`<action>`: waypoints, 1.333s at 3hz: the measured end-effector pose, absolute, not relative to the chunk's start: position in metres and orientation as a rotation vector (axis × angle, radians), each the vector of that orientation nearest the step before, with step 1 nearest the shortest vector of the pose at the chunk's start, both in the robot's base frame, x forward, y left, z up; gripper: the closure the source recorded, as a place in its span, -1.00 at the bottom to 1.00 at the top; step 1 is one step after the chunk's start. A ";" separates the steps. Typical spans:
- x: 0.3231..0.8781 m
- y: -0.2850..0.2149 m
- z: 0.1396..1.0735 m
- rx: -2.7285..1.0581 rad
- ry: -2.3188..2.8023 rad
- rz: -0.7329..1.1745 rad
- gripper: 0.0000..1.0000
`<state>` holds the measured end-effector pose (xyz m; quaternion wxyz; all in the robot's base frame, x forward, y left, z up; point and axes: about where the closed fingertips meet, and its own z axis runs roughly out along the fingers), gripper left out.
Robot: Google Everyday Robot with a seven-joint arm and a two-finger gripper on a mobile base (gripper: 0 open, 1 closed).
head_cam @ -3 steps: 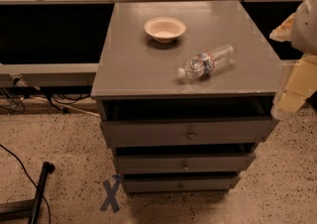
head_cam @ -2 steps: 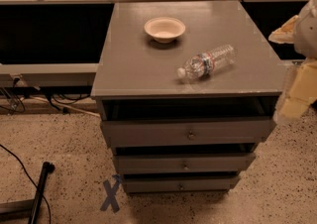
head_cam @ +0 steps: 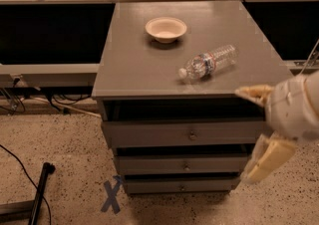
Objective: Open middle drawer
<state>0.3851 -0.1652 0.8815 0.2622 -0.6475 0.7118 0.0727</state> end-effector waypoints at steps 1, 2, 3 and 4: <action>0.373 -0.167 0.854 -1.684 1.904 0.242 -1.00; 0.375 -0.162 0.856 -1.732 1.922 0.223 -1.00; 0.372 -0.170 0.807 -1.679 1.941 0.311 -1.00; 0.360 -0.189 0.719 -1.533 1.917 0.409 -1.00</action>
Offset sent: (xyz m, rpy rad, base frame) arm -0.0066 0.0090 -0.0258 -0.0410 0.0370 0.0156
